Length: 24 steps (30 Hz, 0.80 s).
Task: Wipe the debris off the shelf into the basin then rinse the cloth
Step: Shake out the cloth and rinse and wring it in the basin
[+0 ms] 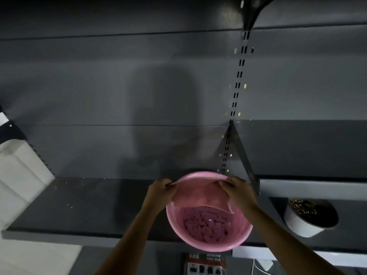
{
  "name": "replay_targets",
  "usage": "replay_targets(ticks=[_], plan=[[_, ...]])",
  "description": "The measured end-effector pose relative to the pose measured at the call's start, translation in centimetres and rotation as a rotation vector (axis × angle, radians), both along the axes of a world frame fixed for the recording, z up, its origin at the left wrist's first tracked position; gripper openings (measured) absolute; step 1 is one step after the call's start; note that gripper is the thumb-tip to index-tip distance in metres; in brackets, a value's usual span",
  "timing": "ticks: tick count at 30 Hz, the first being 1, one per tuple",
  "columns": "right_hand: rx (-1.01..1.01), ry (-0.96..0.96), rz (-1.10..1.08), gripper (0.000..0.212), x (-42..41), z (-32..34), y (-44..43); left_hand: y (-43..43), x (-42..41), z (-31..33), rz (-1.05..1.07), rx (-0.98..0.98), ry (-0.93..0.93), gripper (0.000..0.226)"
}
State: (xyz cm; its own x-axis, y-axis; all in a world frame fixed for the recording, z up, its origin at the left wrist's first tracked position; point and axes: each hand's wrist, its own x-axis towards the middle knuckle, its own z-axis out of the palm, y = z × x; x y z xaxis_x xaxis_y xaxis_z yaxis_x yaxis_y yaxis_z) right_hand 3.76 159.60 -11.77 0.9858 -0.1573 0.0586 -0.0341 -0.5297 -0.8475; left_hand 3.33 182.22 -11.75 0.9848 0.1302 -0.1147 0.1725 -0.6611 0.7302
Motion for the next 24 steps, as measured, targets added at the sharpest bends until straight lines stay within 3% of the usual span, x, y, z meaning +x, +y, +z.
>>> replay_targets(ticks=[4, 9, 13, 17, 22, 24], plan=[[0.033, 0.006, 0.017, 0.035, 0.3, 0.4, 2.4, -2.1, 0.0, 0.8, 0.045, -0.093, -0.060, 0.030], [-0.007, -0.139, 0.131, 0.039, 0.0, 2.4, 4.8, -5.2, -0.7, 2.6, -0.004, -0.165, -0.190, 0.029], [-0.038, -0.250, 0.252, 0.029, -0.8, 3.3, 4.9, -5.8, -1.1, 3.6, 0.007, -0.138, -0.249, 0.025], [-0.141, -0.381, 0.323, 0.005, -1.2, 3.1, 4.7, -5.7, -1.3, 4.2, 0.012, -0.089, -0.310, 0.028], [-0.240, -0.403, 0.462, 0.018, -1.4, 1.8, 5.1, -5.9, -1.0, 4.0, 0.025, -0.117, -0.250, 0.032], [-0.240, -0.453, 0.385, 0.020, -1.8, 1.7, 5.2, -6.1, -1.0, 3.8, -0.044, -0.166, -0.174, 0.030]])
